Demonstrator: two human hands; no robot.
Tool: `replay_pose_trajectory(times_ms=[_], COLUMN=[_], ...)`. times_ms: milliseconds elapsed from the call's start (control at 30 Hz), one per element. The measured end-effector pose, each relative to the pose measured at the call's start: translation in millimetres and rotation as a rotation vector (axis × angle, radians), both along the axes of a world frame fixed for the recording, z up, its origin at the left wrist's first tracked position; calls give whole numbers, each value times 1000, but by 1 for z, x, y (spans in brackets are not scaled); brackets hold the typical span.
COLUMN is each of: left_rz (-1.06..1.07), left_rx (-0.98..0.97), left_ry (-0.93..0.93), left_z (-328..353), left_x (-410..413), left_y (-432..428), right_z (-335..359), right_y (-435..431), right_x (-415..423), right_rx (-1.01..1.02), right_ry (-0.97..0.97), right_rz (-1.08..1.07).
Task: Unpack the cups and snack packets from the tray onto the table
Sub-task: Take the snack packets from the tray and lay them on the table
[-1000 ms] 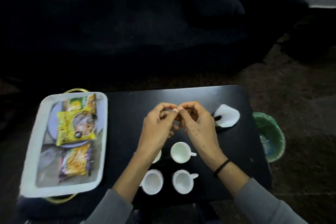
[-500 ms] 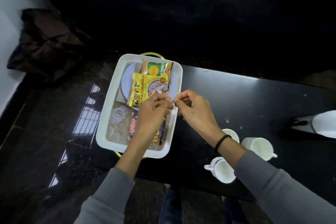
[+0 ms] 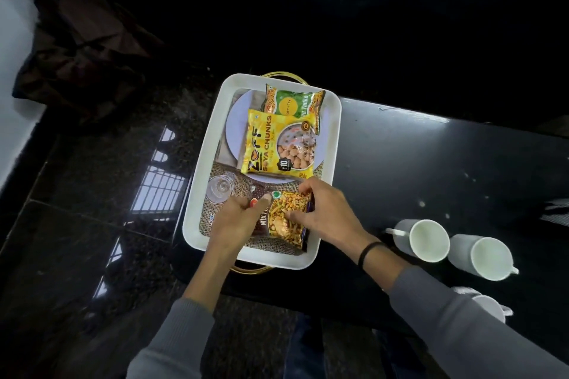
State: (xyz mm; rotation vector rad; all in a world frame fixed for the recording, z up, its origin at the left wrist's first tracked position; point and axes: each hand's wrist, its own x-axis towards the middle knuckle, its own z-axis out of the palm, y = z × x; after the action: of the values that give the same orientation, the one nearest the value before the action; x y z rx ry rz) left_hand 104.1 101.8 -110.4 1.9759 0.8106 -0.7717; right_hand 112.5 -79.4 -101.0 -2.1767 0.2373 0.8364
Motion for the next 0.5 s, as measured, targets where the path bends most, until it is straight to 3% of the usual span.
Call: replay_pose_trajectory(times_ms=[100, 500], left_rz=[78, 211], left_rx=[-201, -558], left_ry=[37, -118], left_z=[-1, 8], left_x=[2, 23], left_y=[8, 3], right_z=[-1, 9], right_y=[-5, -40], right_x=[2, 11], right_rx=[52, 266], right_ry=[33, 35], right_rz=[-53, -125])
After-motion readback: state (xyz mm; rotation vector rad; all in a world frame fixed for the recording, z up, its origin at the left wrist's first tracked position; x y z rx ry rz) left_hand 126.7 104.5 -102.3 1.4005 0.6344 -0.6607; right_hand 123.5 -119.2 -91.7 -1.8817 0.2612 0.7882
